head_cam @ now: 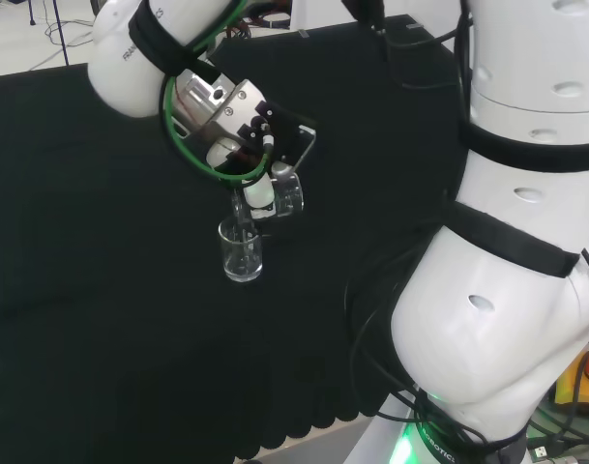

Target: Pour the water from the handheld beaker into the one on the table.

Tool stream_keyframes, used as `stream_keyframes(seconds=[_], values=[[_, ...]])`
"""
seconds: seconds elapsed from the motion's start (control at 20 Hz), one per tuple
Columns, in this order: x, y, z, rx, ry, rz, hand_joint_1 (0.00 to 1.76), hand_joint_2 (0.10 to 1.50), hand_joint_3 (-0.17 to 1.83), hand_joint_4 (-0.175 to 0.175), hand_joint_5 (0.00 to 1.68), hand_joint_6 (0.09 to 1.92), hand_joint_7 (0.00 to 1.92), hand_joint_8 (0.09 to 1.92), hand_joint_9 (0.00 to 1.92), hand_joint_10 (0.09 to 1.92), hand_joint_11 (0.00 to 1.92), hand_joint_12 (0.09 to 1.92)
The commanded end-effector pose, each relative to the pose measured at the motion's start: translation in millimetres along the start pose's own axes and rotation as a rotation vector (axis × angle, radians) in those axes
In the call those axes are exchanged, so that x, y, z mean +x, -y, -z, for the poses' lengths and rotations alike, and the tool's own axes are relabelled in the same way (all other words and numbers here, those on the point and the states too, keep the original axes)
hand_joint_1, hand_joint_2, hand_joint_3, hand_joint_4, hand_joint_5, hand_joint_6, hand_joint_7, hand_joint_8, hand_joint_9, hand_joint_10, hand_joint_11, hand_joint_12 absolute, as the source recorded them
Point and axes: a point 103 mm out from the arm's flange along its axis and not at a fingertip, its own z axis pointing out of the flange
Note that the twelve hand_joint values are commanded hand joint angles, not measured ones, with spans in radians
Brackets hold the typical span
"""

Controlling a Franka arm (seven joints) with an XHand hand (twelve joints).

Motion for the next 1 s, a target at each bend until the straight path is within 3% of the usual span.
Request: stream_keyframes(seconds=[0.05, 0.45, 1.0], values=[[-19.2, 5.1, -14.7, -0.106, -0.123, 0.065, 1.16, 0.77, 0.54, -0.042, 1.17, 0.81, 1.67, 0.3, 1.81, 0.09, 1.46, 0.56], [-38.9, 10.8, -19.7, -0.281, -0.26, 0.142, 1.16, 0.77, 0.54, -0.043, 1.17, 0.81, 1.66, 0.31, 1.81, 0.09, 1.45, 0.56], [-58.6, -3.6, -30.6, -0.393, -0.471, 0.26, 1.15, 0.77, 0.54, -0.021, 1.16, 0.83, 1.65, 0.32, 1.8, 0.09, 1.46, 0.57]])
